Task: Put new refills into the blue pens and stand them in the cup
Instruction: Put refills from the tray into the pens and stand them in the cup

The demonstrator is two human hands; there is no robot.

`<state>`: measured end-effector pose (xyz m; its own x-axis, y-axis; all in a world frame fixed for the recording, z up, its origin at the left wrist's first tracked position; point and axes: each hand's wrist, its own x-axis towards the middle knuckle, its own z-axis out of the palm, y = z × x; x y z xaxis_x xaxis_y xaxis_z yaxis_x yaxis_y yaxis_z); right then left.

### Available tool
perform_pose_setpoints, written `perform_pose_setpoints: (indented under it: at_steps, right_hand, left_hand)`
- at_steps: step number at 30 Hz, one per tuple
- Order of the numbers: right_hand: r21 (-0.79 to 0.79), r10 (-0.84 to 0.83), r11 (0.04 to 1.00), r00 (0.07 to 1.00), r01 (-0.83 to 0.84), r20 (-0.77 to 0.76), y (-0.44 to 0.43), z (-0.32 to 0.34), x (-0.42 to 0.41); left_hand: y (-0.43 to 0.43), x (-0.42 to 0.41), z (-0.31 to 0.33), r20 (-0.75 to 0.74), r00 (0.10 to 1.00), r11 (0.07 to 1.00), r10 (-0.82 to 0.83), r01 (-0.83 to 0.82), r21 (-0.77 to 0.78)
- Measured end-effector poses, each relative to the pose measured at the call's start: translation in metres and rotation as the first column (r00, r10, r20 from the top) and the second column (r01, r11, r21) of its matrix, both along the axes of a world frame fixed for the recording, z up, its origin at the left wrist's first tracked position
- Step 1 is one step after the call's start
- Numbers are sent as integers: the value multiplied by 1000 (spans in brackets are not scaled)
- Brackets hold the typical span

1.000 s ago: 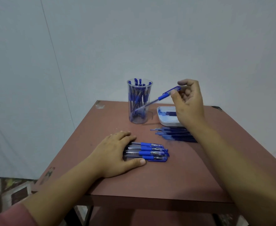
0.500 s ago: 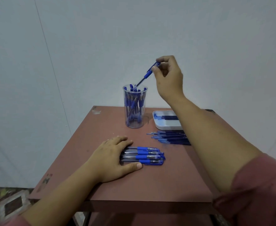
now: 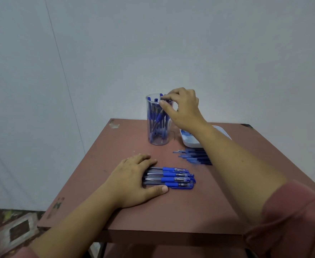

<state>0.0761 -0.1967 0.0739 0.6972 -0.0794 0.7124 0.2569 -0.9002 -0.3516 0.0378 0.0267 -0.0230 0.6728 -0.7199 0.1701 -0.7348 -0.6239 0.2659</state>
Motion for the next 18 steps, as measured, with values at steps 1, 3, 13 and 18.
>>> perform_pose_setpoints:
  at_steps: [1, 3, 13, 18]
  right_hand:
    - [-16, 4, 1000, 1000, -4, 25, -1, -1, -4]
    - [-21, 29, 999, 998, -28, 60, -1, -4, -15]
    - [-62, 182, 967, 839, -247, -513, -29, -56, -97]
    - [-127, 119, 963, 798, -238, -591, -29, -60, -95]
  left_hand:
    - [0, 0, 0, 0, 1000, 1000, 0, 0, 0]
    - [0, 0, -1, -2, 1000, 1000, 0, 0, -3]
    - [-1, 0, 0, 9, 1000, 1000, -6, 6, -21]
    - [-2, -1, 0, -3, 1000, 999, 6, -6, -40]
